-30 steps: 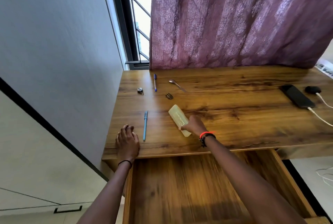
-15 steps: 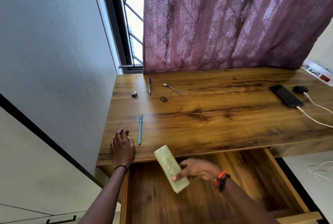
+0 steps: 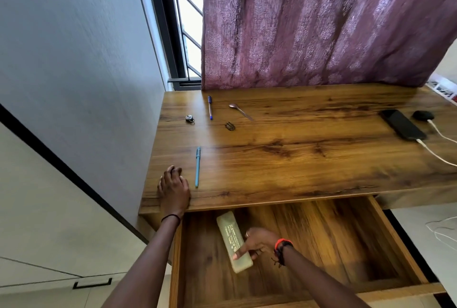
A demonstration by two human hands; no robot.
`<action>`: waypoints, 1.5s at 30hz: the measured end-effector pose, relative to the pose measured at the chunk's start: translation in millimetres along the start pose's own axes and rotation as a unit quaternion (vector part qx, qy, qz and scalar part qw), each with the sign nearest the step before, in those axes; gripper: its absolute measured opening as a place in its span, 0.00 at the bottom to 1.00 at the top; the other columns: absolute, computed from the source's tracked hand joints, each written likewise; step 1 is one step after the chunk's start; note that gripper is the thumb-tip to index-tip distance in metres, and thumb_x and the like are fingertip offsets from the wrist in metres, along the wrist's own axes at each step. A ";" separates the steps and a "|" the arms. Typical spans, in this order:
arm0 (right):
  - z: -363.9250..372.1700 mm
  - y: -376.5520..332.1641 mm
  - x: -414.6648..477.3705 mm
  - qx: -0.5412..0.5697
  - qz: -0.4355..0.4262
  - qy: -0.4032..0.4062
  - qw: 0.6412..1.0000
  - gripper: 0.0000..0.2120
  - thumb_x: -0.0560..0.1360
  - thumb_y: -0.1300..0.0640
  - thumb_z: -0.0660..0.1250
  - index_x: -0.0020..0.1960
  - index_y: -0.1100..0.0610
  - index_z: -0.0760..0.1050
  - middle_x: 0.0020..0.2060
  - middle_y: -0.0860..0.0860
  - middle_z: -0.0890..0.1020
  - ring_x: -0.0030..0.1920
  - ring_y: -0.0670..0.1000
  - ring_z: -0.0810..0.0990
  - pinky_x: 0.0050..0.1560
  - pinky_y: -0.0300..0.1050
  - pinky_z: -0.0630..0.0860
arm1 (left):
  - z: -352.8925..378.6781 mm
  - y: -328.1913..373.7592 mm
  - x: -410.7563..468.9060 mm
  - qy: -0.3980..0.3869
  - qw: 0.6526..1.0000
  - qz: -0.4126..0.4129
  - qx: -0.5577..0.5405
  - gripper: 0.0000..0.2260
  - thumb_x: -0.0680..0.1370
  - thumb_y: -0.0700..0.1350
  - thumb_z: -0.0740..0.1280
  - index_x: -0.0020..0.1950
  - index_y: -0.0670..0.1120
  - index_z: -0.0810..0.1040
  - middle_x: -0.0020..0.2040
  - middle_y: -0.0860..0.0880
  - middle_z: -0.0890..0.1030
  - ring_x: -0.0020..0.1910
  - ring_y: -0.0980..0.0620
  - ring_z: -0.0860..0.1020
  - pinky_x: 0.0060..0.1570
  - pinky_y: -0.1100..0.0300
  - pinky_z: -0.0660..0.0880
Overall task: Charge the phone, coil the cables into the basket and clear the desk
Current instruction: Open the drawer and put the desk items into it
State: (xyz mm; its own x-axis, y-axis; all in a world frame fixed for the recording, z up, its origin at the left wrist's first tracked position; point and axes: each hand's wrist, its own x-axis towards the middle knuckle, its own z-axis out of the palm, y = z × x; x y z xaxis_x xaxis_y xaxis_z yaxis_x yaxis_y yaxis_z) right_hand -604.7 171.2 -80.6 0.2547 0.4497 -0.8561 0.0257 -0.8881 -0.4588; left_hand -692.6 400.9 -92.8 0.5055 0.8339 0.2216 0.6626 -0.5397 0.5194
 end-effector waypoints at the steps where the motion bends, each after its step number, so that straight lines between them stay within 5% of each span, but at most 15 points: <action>1: 3.7 -0.3 3.3 0.004 0.002 -0.003 1.000 0.33 0.66 0.58 0.77 0.65 0.63 0.65 0.51 0.51 0.79 0.56 0.51 0.79 0.40 0.37 0.79 | 0.8 -1.5 -0.4 0.001 1.000 -0.002 0.000 0.12 0.78 0.42 0.61 0.61 0.45 0.72 0.64 0.46 0.71 0.63 0.45 0.71 0.64 0.48 0.67; 4: 12.0 0.9 9.6 0.012 0.005 -0.010 1.000 0.34 0.67 0.59 0.76 0.66 0.64 0.64 0.61 0.56 0.77 0.59 0.53 0.78 0.50 0.43 0.79 | 1.9 -2.4 -0.1 0.001 1.000 -0.001 0.000 0.12 0.77 0.42 0.61 0.61 0.46 0.72 0.63 0.46 0.71 0.63 0.45 0.71 0.64 0.48 0.67; 11: 27.0 8.4 17.0 0.029 0.003 -0.001 1.000 0.35 0.67 0.62 0.76 0.68 0.63 0.61 0.60 0.54 0.75 0.58 0.53 0.77 0.40 0.38 0.79 | 1.6 -2.5 -0.4 0.003 1.000 0.003 -0.003 0.12 0.78 0.41 0.61 0.61 0.45 0.72 0.63 0.46 0.71 0.63 0.46 0.71 0.64 0.48 0.68; 16: 28.2 10.5 17.6 0.036 -0.008 0.010 0.999 0.29 0.68 0.63 0.74 0.64 0.62 0.64 0.62 0.55 0.74 0.60 0.55 0.77 0.52 0.47 0.80 | -1.0 -1.6 -1.3 -0.005 1.000 0.000 -0.022 0.13 0.78 0.41 0.60 0.62 0.45 0.72 0.65 0.46 0.70 0.65 0.47 0.69 0.66 0.49 0.67; 20: 22.3 5.6 15.2 -0.034 0.001 0.042 0.999 0.12 0.73 0.59 0.70 0.52 0.60 0.70 0.39 0.53 0.78 0.38 0.49 0.80 0.43 0.43 0.80 | -5.8 3.3 5.3 -0.010 0.997 -0.031 -0.071 0.12 0.78 0.41 0.60 0.60 0.43 0.74 0.64 0.45 0.71 0.64 0.47 0.70 0.65 0.50 0.68; 23: 9.5 -5.1 5.6 -0.063 -0.001 0.072 0.995 0.14 0.75 0.57 0.68 0.54 0.65 0.73 0.41 0.57 0.81 0.30 0.48 0.78 0.35 0.38 0.78 | -9.4 11.7 13.1 -0.016 0.998 -0.029 -0.059 0.11 0.80 0.43 0.59 0.58 0.41 0.75 0.59 0.42 0.73 0.58 0.45 0.71 0.58 0.52 0.71; 29: -35.1 -34.6 -24.0 -0.043 -0.078 0.060 0.994 0.12 0.76 0.55 0.66 0.54 0.63 0.75 0.39 0.53 0.80 0.35 0.48 0.80 0.40 0.39 0.77 | -6.8 35.9 30.2 -0.097 0.990 -0.042 -0.094 0.13 0.78 0.51 0.64 0.51 0.40 0.73 0.51 0.42 0.74 0.46 0.47 0.74 0.40 0.57 0.72; 32: -67.4 -57.0 -30.6 0.011 -0.110 0.065 0.992 0.13 0.77 0.57 0.65 0.56 0.65 0.74 0.38 0.55 0.79 0.33 0.48 0.78 0.37 0.38 0.78 | -2.0 42.9 38.6 -0.115 0.988 -0.053 -0.084 0.14 0.76 0.51 0.67 0.50 0.40 0.72 0.50 0.42 0.75 0.47 0.45 0.75 0.42 0.55 0.71; 39: -148.0 -125.7 7.7 0.026 -0.185 0.234 0.954 0.06 0.78 0.63 0.60 0.46 0.62 0.75 0.39 0.57 0.80 0.35 0.50 0.79 0.41 0.45 0.78 | 4.2 49.9 46.7 -0.122 0.987 -0.072 -0.070 0.10 0.76 0.47 0.66 0.50 0.41 0.71 0.50 0.41 0.77 0.47 0.43 0.77 0.41 0.54 0.72; 45: -178.6 -159.6 66.6 -0.082 -0.197 0.376 0.902 0.15 0.77 0.67 0.54 0.60 0.63 0.73 0.59 0.61 0.77 0.61 0.59 0.74 0.57 0.45 0.70 | 8.5 49.9 49.8 -0.126 0.987 -0.083 -0.060 0.09 0.77 0.47 0.65 0.50 0.42 0.70 0.49 0.43 0.76 0.45 0.45 0.77 0.38 0.56 0.70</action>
State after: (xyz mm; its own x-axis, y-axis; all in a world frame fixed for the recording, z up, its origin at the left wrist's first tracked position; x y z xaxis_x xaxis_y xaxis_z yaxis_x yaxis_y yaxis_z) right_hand -419.2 326.0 -21.9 0.7770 0.5961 -0.2025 0.3844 -0.7039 -0.5973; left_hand -629.7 414.5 -62.9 0.5266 0.8463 -0.0805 0.6861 -0.3672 0.6281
